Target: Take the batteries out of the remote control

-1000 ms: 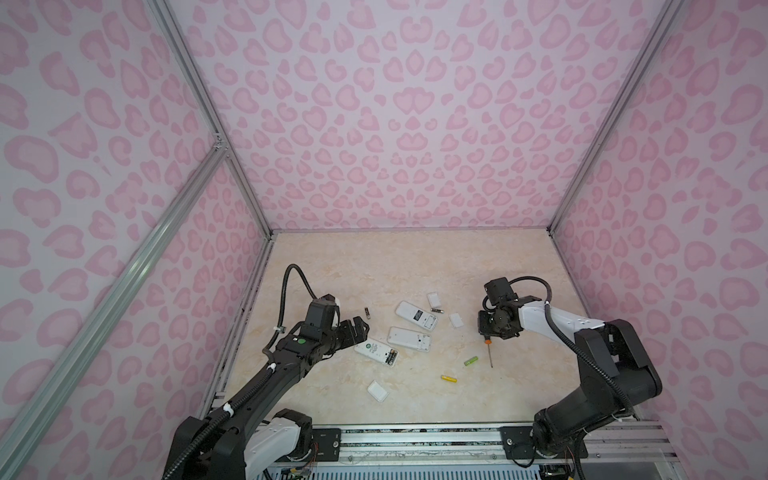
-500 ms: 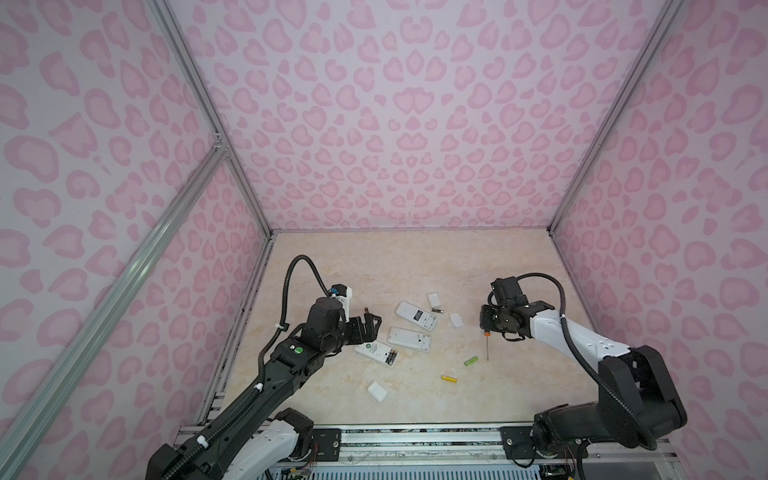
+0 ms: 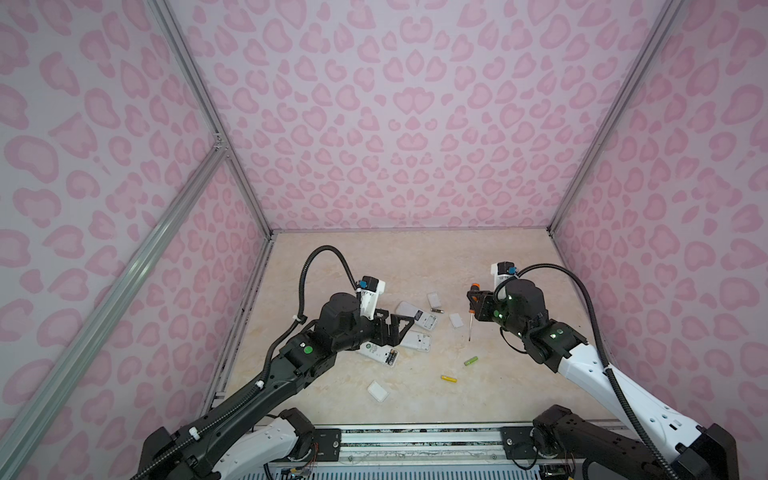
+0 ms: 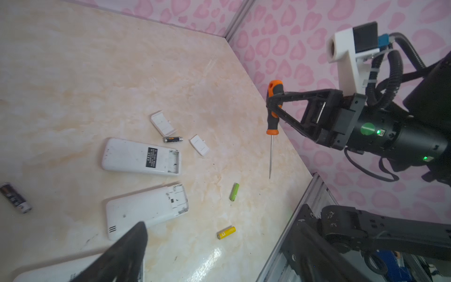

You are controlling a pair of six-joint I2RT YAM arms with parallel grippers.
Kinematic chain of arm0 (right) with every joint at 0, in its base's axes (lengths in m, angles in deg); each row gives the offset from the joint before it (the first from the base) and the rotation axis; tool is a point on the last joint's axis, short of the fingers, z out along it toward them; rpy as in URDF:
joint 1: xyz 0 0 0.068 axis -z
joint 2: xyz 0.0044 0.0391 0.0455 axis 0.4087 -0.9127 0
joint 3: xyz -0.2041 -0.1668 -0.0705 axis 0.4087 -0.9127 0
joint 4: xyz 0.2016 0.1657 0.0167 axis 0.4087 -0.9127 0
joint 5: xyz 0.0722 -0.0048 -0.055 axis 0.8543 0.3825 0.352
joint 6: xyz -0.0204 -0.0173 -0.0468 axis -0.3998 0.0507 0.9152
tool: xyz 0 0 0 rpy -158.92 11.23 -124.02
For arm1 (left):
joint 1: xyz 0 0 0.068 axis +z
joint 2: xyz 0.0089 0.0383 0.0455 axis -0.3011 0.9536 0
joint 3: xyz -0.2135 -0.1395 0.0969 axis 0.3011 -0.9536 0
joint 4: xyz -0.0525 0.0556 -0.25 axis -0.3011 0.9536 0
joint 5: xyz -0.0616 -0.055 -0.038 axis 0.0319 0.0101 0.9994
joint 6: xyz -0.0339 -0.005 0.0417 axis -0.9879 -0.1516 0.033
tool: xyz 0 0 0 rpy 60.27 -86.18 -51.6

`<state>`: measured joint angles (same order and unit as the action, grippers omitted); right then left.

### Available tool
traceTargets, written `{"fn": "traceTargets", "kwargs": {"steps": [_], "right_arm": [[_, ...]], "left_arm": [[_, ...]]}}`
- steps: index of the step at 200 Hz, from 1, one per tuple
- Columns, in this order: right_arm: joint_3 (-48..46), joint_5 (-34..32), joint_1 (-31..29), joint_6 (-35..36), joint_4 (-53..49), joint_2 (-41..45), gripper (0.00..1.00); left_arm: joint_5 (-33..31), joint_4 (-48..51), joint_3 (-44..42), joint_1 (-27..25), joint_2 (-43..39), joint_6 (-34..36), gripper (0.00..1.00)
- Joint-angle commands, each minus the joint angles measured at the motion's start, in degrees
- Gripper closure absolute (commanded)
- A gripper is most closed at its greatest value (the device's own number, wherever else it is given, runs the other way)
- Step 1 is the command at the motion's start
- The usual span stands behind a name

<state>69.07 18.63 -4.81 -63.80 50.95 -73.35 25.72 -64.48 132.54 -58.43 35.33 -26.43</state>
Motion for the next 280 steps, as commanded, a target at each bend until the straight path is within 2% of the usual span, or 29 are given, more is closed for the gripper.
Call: {"fn": "traceTargets", "kwargs": {"steps": [1, 27, 47, 70, 98, 119, 135, 144, 155, 167, 198, 227, 235, 246, 280], "right_arm": [[-0.9, 9.1, -0.8, -1.7, 14.1, -0.1, 1.0], [-0.2, 20.6, -1.0, -2.6, 23.9, -1.6, 1.0], [1.6, 27.3, -1.7, -3.7, 28.8, -3.5, 1.0], [2.8, 30.9, -2.9, -7.3, 34.6, -5.2, 1.0], [3.2, 32.2, -4.1, -11.6, 40.9, -6.7, 1.0], [3.7, 32.0, -4.6, -12.8, 41.8, -7.1, 1.0], [3.6, 32.0, -4.6, -13.7, 42.8, -7.3, 1.0], [3.4, 32.0, -4.8, -14.4, 43.4, -7.5, 1.0], [3.3, 31.8, -5.0, -14.9, 43.9, -7.8, 1.0], [3.3, 31.7, -5.1, -15.2, 44.1, -8.1, 1.0], [4.1, 30.2, -5.9, -15.2, 41.9, -8.6, 1.0], [6.9, 24.8, -8.0, -11.7, 32.2, -8.1, 0.57], [8.2, 22.9, -8.8, -10.1, 28.1, -7.9, 0.47], [10.2, 20.1, -9.6, -8.4, 22.5, -7.9, 0.43], [15.1, 12.8, -11.1, -6.5, 8.8, -8.9, 0.41]], "left_arm": [[3.7, -8.8, 0.4, -0.7, 1.3, -0.3, 0.06], [9.5, -13.3, 0.4, -0.6, 2.1, -0.4, 0.07], [13.8, -18.0, -0.3, -0.7, 2.5, -1.0, 0.12], [15.2, -21.8, -0.3, -0.7, 3.5, -2.7, 0.19], [16.0, -23.6, 0.3, -0.7, 4.8, -3.2, 0.26], [17.4, -24.8, 0.7, -0.7, 6.3, -4.3, 0.37], [18.4, -25.8, 0.8, -0.6, 7.1, -5.1, 0.49], [18.6, -26.2, 0.8, -0.6, 7.4, -5.5, 0.62], [18.4, -26.3, 0.8, -0.7, 7.6, -5.7, 0.83], [17.9, -26.3, 0.7, -0.6, 7.4, -5.6, 0.94], [16.4, -24.7, 0.8, -0.6, 7.1, -4.8, 0.96], [11.4, -19.3, 1.0, -0.7, 6.8, -2.2, 0.96], [9.7, -17.5, 1.1, -0.7, 6.8, -1.1, 0.96], [7.3, -14.1, 1.3, -0.7, 6.7, 0.1, 0.96], [-0.4, -6.0, 2.5, -0.9, 6.2, 4.3, 0.96]]}}
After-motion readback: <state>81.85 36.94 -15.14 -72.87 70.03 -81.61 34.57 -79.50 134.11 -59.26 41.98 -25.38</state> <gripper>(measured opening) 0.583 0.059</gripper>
